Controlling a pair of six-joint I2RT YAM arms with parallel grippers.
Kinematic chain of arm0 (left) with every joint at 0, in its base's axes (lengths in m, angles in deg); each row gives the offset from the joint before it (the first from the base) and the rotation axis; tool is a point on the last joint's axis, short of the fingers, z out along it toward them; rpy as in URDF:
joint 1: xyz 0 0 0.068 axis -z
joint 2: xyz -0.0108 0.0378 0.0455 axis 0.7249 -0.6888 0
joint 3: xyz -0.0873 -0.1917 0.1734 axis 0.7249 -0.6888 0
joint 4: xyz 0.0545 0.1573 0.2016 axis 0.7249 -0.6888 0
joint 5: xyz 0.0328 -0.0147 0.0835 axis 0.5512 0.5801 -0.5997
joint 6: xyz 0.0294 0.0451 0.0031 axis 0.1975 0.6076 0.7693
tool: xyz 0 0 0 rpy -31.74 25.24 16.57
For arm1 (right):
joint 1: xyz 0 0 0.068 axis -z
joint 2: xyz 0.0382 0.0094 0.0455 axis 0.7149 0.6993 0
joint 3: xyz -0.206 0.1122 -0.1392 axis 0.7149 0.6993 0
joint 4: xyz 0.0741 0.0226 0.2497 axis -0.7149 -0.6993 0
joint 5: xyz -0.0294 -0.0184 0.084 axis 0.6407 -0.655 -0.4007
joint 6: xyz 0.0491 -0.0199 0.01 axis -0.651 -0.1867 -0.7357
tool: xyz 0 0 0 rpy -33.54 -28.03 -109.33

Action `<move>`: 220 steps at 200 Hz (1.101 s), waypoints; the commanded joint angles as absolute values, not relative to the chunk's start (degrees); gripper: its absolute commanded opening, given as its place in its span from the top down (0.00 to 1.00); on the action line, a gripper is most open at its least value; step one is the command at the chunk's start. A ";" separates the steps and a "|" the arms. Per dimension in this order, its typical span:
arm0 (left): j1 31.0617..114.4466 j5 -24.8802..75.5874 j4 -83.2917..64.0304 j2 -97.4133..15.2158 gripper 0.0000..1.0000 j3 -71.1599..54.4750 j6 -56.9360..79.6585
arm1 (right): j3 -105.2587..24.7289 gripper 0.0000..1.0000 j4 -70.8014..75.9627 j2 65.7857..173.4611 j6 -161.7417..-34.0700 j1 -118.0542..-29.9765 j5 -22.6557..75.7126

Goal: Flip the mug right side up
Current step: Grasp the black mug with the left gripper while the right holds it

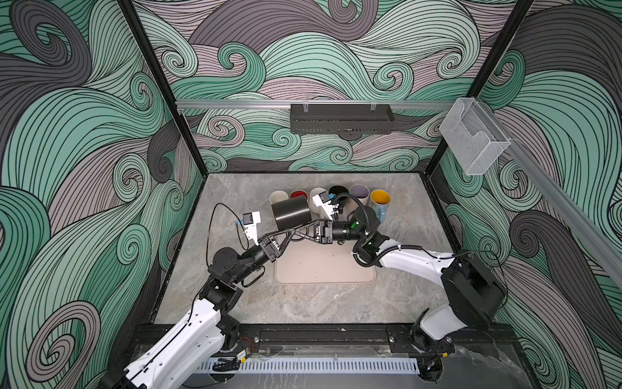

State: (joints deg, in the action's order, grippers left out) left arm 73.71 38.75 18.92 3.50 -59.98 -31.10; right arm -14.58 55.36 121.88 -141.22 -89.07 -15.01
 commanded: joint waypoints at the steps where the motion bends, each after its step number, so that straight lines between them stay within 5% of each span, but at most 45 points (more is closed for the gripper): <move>1: 72.13 34.63 22.06 5.59 0.55 -59.06 -29.86 | -15.43 1.00 59.66 122.63 -142.32 -89.76 -21.61; 28: 71.79 34.79 22.06 5.33 0.56 -59.22 -29.60 | -15.75 1.00 60.10 122.80 -142.60 -89.95 -21.98; 110: 70.64 34.26 24.91 1.23 0.84 -59.61 -31.52 | -15.91 1.00 57.11 121.73 -138.75 -91.49 -23.31; 166: 70.28 36.36 29.97 -4.21 0.83 -58.64 -33.68 | -17.32 1.00 51.94 121.55 -133.65 -93.95 -24.68; 198: 70.26 37.42 31.17 -5.40 1.00 -58.03 -34.24 | -17.32 1.00 54.16 123.19 -135.04 -93.93 -25.03; 220: 70.22 37.99 33.37 -5.07 1.00 -58.38 -34.56 | -17.54 1.00 53.43 124.08 -134.85 -93.88 -24.69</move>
